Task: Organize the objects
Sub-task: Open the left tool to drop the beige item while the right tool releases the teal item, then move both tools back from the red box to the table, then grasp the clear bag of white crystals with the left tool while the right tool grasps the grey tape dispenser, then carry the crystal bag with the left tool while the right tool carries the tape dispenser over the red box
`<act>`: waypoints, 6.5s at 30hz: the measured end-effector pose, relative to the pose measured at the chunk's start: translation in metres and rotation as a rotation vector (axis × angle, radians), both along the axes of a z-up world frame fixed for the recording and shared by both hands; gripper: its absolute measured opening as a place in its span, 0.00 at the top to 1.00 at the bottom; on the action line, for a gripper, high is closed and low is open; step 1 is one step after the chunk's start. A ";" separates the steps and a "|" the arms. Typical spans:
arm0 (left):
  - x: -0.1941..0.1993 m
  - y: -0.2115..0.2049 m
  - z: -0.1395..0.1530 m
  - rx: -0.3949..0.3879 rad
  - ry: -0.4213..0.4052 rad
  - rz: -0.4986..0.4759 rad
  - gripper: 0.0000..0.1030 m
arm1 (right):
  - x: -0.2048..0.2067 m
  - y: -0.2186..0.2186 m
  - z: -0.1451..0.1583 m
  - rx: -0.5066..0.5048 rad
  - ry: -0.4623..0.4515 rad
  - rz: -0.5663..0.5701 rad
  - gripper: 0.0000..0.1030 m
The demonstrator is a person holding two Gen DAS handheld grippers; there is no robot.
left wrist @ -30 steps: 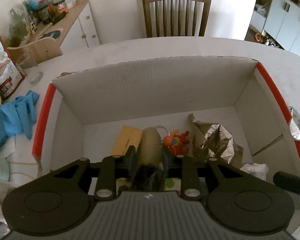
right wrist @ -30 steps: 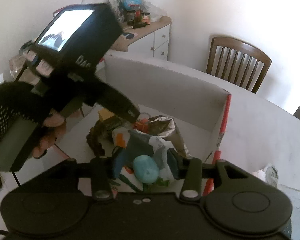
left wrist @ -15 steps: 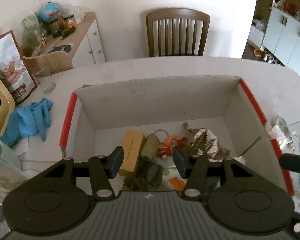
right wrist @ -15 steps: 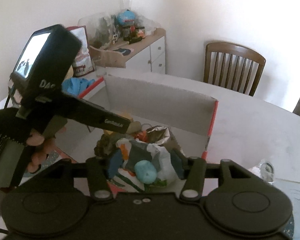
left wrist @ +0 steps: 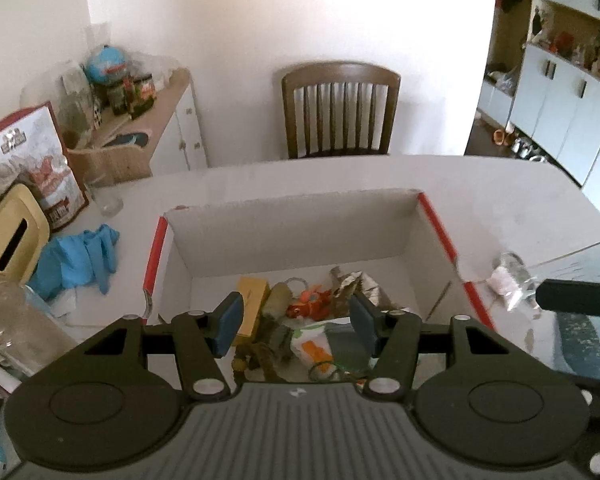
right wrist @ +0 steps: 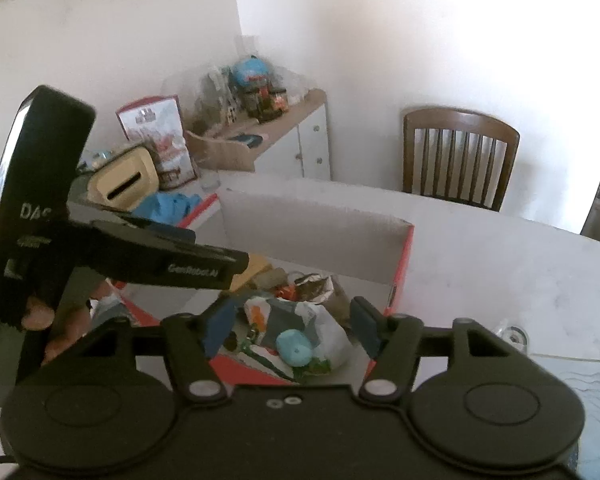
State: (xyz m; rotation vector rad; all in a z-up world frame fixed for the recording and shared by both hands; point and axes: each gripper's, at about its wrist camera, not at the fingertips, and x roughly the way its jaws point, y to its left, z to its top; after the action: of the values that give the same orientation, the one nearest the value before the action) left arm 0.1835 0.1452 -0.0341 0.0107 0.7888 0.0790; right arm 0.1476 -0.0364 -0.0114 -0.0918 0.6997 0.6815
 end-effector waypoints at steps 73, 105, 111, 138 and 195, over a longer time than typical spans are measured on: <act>0.061 -0.239 -0.119 -0.027 -0.035 -0.017 0.17 | 0.117 -0.241 -0.094 0.014 0.157 -0.198 0.06; 0.100 -0.211 -0.154 -0.096 -0.009 0.062 0.53 | 0.166 -0.204 -0.132 0.017 0.243 -0.106 0.17; 0.097 -0.202 -0.153 -0.101 -0.020 0.115 0.57 | 0.163 -0.193 -0.136 -0.042 0.202 -0.018 0.25; 0.087 -0.201 -0.136 -0.142 -0.003 0.124 0.73 | 0.140 -0.173 -0.138 -0.133 0.088 -0.079 0.58; -0.031 0.008 0.001 -0.064 -0.095 0.156 0.73 | 0.020 -0.022 0.004 -0.034 -0.076 0.007 0.57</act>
State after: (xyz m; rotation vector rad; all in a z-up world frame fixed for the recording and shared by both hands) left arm 0.1522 0.1530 -0.0329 -0.1145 0.6956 0.2010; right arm 0.1673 -0.0587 -0.0072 -0.1505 0.6386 0.6698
